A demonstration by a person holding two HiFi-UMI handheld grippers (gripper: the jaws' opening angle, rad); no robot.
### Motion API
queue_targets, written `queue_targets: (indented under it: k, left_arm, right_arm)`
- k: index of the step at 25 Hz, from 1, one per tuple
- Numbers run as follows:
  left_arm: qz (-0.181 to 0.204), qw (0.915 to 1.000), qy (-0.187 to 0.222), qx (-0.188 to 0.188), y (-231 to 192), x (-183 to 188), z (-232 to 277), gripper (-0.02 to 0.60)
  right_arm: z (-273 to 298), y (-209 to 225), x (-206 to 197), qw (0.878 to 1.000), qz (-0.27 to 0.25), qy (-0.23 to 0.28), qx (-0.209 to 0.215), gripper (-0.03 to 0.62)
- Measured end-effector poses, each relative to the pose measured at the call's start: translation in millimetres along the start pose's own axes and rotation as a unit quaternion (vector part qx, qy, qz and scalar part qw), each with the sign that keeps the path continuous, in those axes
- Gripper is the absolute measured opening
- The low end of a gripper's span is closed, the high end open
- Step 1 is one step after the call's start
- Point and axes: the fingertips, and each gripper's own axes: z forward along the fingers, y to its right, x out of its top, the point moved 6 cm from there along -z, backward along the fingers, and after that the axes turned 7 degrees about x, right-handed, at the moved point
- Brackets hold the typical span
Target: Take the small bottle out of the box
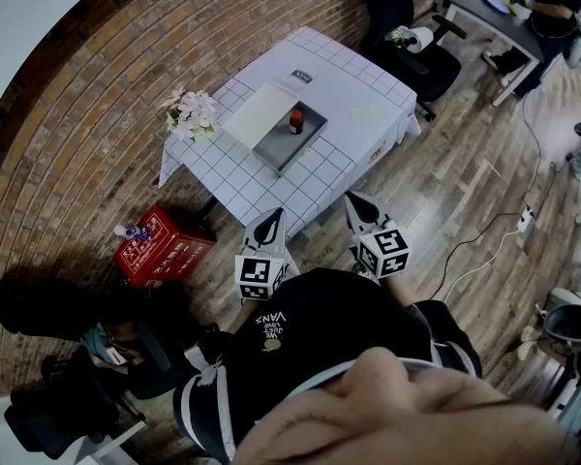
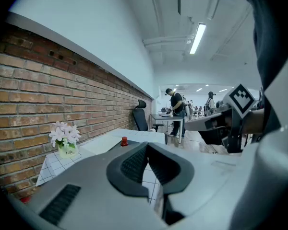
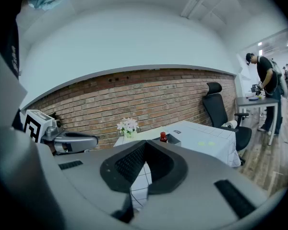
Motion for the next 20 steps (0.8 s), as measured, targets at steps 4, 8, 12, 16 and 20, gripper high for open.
queue_targets:
  k: [4,8,12,16,20]
  left_arm:
    - [-0.006,1.0,0.006,-0.006,-8,0,-3,0.012]
    - [-0.007,0.9998,0.003,-0.016,-14,-4,-3,0.012]
    - [-0.006,0.9997,-0.004,-0.021,-18,-9,3,0.012]
    - [-0.01,0.9999,-0.004,-0.012,-16,-6,16,0.012]
    - [-0.011,0.9999,-0.004,0.001,-10,1,35,0.012]
  right_arm:
    - [2,-6,2,0.999,0.014,0.029,0.001,0.003]
    - [1,-6,1,0.999,0.018,0.032,-0.016,0.003]
    - [2,0,-3,0.999,0.03,0.027,-0.024,0.003]
    - [6,13,-2,0.999,0.035,0.022,-0.017,0.003]
    - [14,33,5,0.999,0.031,0.013,0.001,0.003]
